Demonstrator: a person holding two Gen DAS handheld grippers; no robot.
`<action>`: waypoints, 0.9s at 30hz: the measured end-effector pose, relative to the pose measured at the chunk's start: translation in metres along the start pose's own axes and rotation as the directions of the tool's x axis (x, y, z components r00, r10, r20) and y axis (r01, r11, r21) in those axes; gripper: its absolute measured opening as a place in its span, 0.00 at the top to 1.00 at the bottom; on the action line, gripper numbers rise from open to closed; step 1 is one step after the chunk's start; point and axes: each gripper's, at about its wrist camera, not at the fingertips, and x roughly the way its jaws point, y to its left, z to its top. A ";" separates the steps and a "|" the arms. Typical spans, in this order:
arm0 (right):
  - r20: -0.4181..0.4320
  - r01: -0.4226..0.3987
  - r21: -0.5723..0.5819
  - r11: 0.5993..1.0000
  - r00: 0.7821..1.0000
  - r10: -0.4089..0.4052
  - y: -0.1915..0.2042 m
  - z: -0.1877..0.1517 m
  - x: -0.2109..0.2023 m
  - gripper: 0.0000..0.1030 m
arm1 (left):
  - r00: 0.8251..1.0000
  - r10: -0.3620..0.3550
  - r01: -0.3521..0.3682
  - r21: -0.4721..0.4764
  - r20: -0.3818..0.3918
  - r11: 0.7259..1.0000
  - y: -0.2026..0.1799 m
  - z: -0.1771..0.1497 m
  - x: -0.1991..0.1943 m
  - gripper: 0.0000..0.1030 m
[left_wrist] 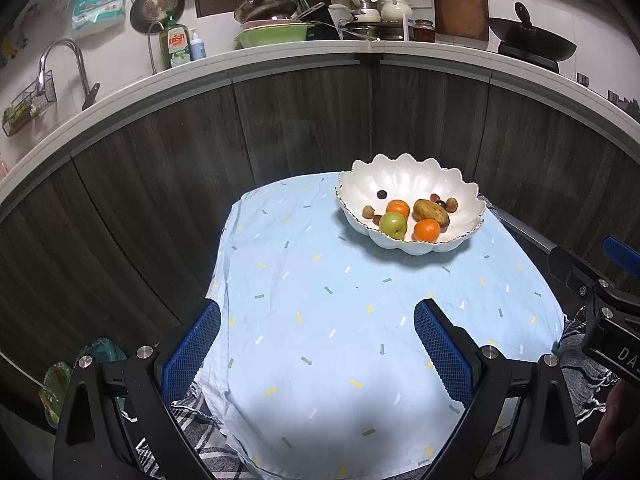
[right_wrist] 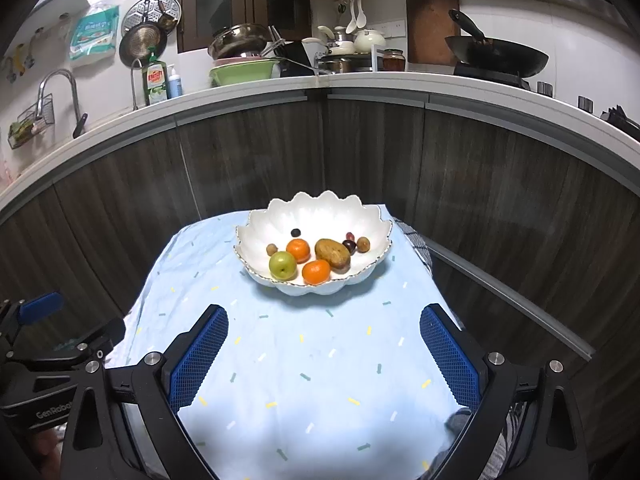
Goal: Organize fruits
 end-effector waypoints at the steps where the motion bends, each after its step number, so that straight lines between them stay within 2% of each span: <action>1: 0.000 0.000 0.000 1.000 1.000 0.000 0.000 0.000 0.000 0.05 | 1.000 0.001 -0.001 0.000 0.000 1.000 0.000 0.000 0.000 0.04; 27: -0.011 0.002 0.009 1.000 1.000 -0.002 -0.003 -0.002 0.003 0.05 | 1.000 0.007 -0.007 -0.001 -0.002 1.000 0.002 -0.003 0.000 0.04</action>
